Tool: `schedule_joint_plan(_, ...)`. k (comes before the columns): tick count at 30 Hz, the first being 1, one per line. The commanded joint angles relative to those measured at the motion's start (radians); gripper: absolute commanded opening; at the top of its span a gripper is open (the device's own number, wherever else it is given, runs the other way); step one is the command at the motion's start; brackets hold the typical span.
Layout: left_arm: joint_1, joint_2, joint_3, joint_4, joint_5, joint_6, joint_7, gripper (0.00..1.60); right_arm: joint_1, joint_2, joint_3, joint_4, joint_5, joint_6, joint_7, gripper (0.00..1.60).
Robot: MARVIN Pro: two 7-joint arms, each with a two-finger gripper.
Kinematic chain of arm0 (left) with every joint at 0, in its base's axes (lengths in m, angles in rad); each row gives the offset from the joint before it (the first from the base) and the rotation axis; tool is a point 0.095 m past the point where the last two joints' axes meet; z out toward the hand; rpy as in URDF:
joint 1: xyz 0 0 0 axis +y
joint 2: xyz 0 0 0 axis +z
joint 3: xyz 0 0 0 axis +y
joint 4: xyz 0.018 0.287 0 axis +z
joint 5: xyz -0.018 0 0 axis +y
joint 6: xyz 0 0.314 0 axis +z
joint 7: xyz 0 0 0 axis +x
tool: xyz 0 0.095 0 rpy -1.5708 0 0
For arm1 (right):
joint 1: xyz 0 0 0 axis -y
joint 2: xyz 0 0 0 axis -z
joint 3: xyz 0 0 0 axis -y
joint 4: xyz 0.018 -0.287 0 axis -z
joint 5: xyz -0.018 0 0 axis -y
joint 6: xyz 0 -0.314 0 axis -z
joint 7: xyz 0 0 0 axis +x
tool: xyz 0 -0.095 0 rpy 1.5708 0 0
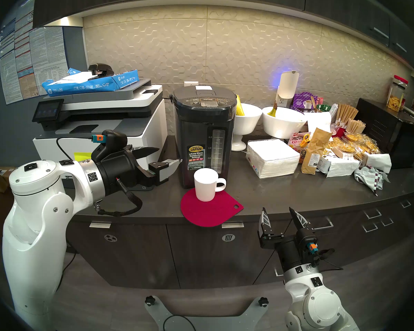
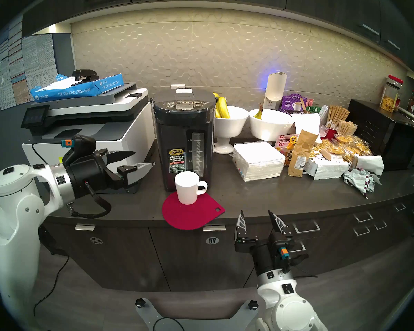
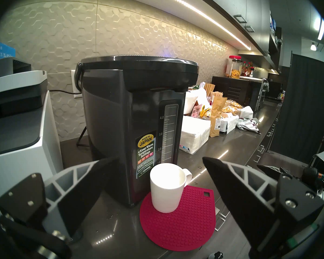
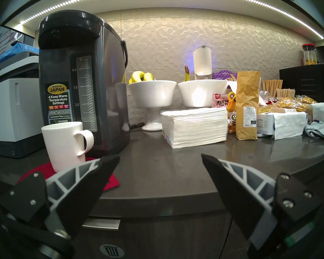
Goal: Press the water dispenser button and fill the cup
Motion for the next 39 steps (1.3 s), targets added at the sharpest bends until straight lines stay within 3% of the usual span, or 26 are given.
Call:
schedule_joint_plan(1, -0.001, 0.002, -0.001, -0.009, 0.001, 0.0, 0.0, 1.6, -0.001, -0.012, -0.005, -0.016, -0.029, -0.029, -0.022, 1.6)
schedule_joint_plan(19, -0.001, 0.002, -0.001, -0.009, 0.001, 0.0, -0.001, 1.6, 0.006, -0.046, -0.015, 0.085, -0.004, -0.275, -0.018, 1.6)
schedule_joint_plan(23, -0.001, 0.001, -0.001, -0.009, 0.001, 0.0, -0.001, 1.6, 0.011, -0.054, -0.02, 0.122, -0.002, -0.369, -0.017, 1.6)
schedule_joint_plan(24, -0.001, 0.001, -0.001, -0.009, 0.001, 0.0, -0.001, 1.6, 0.01, -0.064, -0.016, 0.113, 0.0, -0.333, -0.011, 1.6)
schedule_joint_plan(25, -0.001, 0.001, -0.001, -0.009, 0.001, 0.0, -0.001, 1.6, 0.013, -0.062, -0.019, 0.129, -0.001, -0.38, -0.013, 1.6)
schedule_joint_plan(30, -0.001, 0.001, -0.001, -0.009, 0.001, 0.0, -0.001, 1.6, 0.02, -0.081, -0.018, 0.155, -0.002, -0.428, -0.004, 1.6)
schedule_joint_plan(39, -0.001, 0.001, -0.001, -0.009, 0.001, 0.0, -0.001, 1.6, 0.044, -0.111, -0.022, 0.23, 0.001, -0.588, 0.005, 1.6)
